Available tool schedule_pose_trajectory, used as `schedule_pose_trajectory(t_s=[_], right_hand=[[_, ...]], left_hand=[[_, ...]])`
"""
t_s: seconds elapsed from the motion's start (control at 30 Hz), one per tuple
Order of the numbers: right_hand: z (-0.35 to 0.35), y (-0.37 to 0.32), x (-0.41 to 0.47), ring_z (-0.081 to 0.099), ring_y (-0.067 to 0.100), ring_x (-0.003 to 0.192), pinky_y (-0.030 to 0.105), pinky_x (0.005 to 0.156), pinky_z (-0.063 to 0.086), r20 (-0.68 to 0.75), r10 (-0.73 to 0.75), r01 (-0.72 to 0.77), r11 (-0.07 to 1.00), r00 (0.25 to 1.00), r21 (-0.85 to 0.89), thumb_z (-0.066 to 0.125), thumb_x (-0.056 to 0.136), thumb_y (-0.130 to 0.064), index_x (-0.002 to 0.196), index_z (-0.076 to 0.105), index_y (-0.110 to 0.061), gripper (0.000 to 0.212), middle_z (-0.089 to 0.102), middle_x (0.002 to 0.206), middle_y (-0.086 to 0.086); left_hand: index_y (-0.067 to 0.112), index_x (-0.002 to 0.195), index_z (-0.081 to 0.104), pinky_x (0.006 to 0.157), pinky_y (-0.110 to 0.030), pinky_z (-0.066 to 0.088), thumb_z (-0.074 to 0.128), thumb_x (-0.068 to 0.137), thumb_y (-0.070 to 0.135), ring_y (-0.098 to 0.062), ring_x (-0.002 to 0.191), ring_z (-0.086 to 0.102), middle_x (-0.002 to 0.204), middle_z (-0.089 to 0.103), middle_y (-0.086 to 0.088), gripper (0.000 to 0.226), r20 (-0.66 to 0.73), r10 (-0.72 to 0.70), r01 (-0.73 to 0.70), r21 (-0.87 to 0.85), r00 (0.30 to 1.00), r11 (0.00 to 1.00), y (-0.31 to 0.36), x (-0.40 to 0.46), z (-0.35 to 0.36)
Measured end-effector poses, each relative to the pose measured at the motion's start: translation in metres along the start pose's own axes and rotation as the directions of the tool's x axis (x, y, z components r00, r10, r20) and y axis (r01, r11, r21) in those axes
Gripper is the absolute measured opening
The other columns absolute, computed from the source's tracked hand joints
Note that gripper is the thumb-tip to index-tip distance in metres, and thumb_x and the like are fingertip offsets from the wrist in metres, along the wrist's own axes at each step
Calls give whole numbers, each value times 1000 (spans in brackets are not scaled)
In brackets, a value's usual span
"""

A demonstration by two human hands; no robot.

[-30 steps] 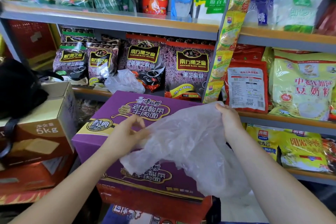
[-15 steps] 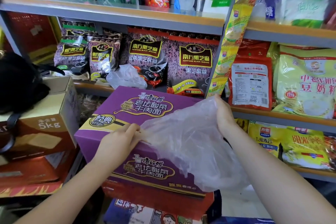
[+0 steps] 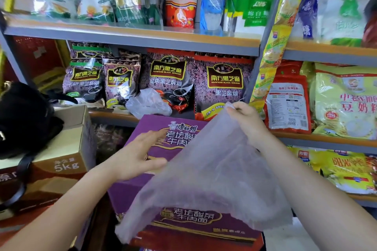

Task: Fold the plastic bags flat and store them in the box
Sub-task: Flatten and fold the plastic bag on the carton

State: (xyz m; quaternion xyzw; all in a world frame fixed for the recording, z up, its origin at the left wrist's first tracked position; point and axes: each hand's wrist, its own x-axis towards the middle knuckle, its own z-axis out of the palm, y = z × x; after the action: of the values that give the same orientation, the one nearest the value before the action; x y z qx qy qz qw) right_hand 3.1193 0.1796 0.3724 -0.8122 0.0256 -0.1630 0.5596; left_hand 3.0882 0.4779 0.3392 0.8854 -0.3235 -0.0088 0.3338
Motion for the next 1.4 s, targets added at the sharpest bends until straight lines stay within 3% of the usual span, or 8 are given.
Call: schedule_pose_trajectory(t_s=[0.1,0.2,0.57,0.77,0.93,1.03,1.2,1.4], right_hand=[[24,-43,-12,34,1,53,20,53,25,174,-139,139,990,975,12,56,91,-19,71,52,-16,21,38,61,-5],[42,-68,-24,34,-2,43,12,44,25,288,-177,180,984,941,18,54,92,-18,72,55,-17,21,39,58,-6],[3,-19,-28,58,17,70,29,62,45,585,264,-93,948,767,-305,70,80,-11,80,62,-5,10,62,76,7],[5,-3,-17,41,17,62,30,60,27,230,121,-14,908,966,-419,75,74,-20,60,49,-4,33,42,63,6],[34,-35,-23,51,2,65,18,63,37,317,-145,290,829,937,-479,75,74,-16,67,58,-21,19,57,68,-11],[59,-63,-28,53,-2,75,11,70,39,288,-283,353,907,915,-230,76,73,-10,83,62,-20,20,60,81,-11],[57,-66,-24,59,12,107,31,91,49,192,-194,122,935,962,334,73,67,-37,111,54,-31,48,61,113,-7],[55,-26,-46,57,0,111,25,92,48,520,-56,105,992,853,-66,77,68,-23,125,44,-37,68,57,121,-15]], left_hand=[[22,141,30,103,-21,31,52,78,63,1,124,37,134,38,16,78,-131,-14,-10,-187,991,982,36,38,0],[16,90,61,65,-14,43,58,89,29,2,70,55,81,64,5,14,-334,20,-83,-175,942,981,57,71,1],[17,56,31,45,-20,25,44,96,20,-9,50,30,50,33,5,43,-551,-257,103,-295,794,950,9,69,6],[6,60,48,58,-35,32,54,90,19,-31,66,45,60,49,-10,33,-490,-439,347,-271,753,898,-35,57,6],[7,122,51,98,-39,32,64,77,24,-32,117,41,127,49,-18,49,-603,181,-15,271,777,963,-11,62,-2],[11,117,54,81,-28,40,52,81,47,-15,98,52,108,63,-3,51,-320,307,-260,180,896,949,24,69,-5],[16,66,42,47,-25,23,55,88,34,-8,45,39,46,34,7,31,-509,195,-201,45,838,979,17,72,-15],[8,69,43,49,-30,26,49,93,23,-19,52,39,52,40,-2,29,-608,-175,64,-201,775,977,-19,70,-27]])
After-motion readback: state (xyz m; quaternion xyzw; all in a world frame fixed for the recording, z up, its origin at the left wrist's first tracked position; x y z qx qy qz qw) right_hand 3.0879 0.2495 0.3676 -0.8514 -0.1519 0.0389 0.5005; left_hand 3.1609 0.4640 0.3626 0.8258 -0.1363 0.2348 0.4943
